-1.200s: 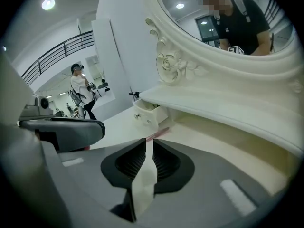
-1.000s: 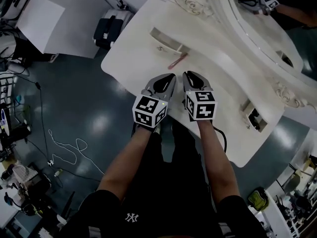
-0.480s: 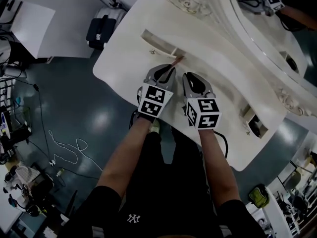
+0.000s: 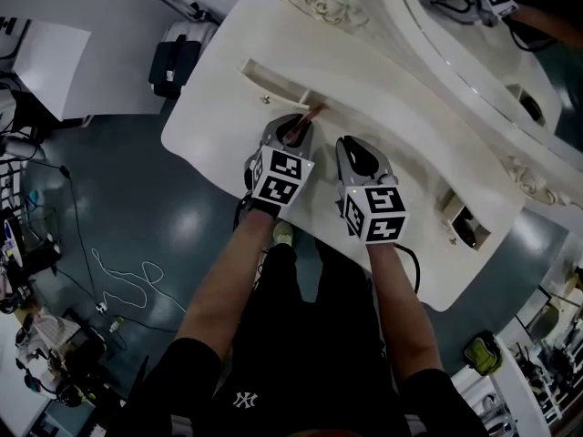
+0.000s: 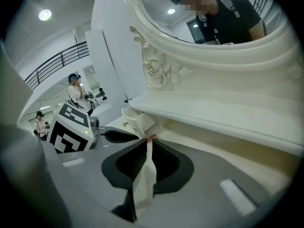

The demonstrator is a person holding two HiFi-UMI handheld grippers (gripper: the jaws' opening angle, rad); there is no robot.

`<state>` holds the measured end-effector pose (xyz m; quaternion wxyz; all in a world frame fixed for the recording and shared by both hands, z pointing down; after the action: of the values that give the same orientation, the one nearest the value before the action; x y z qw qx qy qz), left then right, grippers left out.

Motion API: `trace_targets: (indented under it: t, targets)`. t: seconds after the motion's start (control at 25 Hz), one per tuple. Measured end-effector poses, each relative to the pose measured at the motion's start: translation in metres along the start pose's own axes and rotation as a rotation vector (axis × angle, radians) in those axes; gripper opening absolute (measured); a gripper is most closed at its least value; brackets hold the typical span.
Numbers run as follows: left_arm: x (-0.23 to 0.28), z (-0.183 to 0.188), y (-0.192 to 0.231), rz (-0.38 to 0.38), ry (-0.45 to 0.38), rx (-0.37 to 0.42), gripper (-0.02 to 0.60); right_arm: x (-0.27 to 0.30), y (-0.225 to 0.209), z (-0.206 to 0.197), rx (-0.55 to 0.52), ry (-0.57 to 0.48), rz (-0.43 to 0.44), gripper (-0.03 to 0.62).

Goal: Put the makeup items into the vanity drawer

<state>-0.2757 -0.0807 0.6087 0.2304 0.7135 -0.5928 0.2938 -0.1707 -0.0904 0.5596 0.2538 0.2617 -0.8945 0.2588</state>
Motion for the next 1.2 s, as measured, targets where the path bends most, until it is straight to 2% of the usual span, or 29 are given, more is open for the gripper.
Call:
trace_targets:
  t: [0.28,0.56,1.2]
  targets:
    - [0.002,-0.002,0.002,0.016,0.033,0.017,0.043,-0.012,-0.006,-0.002,0.006,-0.008,-0.027,0.057]
    - [-0.005,0.002,-0.006,-0.02,0.013,0.01,0.043,-0.034,-0.011,-0.003,0.021,-0.031,-0.069,0.051]
    - [-0.055,0.037,-0.079,-0.203,-0.078,0.116,0.045,-0.113,-0.012,-0.019,0.065,-0.093,-0.218,0.041]
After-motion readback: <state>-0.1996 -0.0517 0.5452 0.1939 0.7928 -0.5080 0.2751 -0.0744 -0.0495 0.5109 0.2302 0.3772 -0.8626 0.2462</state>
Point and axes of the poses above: the fingertips, and each gripper's own axes: x forward along the fingers, y to its left, z out of its top, the point moved 3 cm from there along -x, backward along the fingers, and after that the axes turned 1 degree about x, right-handed, at the moved point
